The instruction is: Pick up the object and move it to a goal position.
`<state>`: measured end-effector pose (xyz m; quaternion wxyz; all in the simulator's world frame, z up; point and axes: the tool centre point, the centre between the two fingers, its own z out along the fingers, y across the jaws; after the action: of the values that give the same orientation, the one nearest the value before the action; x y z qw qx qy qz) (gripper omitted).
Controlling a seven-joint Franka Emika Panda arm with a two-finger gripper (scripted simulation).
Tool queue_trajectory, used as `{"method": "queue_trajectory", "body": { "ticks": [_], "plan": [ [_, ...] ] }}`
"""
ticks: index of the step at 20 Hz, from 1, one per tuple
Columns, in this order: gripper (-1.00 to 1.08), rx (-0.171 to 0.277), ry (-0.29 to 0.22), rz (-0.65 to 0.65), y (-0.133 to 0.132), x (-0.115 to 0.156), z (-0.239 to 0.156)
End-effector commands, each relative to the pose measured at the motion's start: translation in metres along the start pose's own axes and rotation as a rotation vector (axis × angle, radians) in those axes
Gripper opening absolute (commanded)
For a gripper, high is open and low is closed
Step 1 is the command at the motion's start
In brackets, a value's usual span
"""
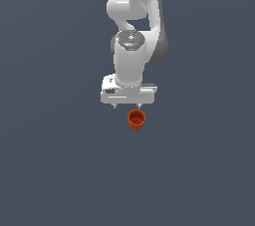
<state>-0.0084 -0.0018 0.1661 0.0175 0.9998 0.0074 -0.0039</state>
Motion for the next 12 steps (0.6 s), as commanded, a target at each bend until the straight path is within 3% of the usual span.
{"method": "queue_trajectory", "body": {
  "ticks": [1,12],
  "plan": [
    [0.28,0.0,0.0,0.0,0.0,0.0,0.0],
    [0.28,0.014,-0.019,0.001,-0.0031,-0.0033,0.0063]
  ]
}}
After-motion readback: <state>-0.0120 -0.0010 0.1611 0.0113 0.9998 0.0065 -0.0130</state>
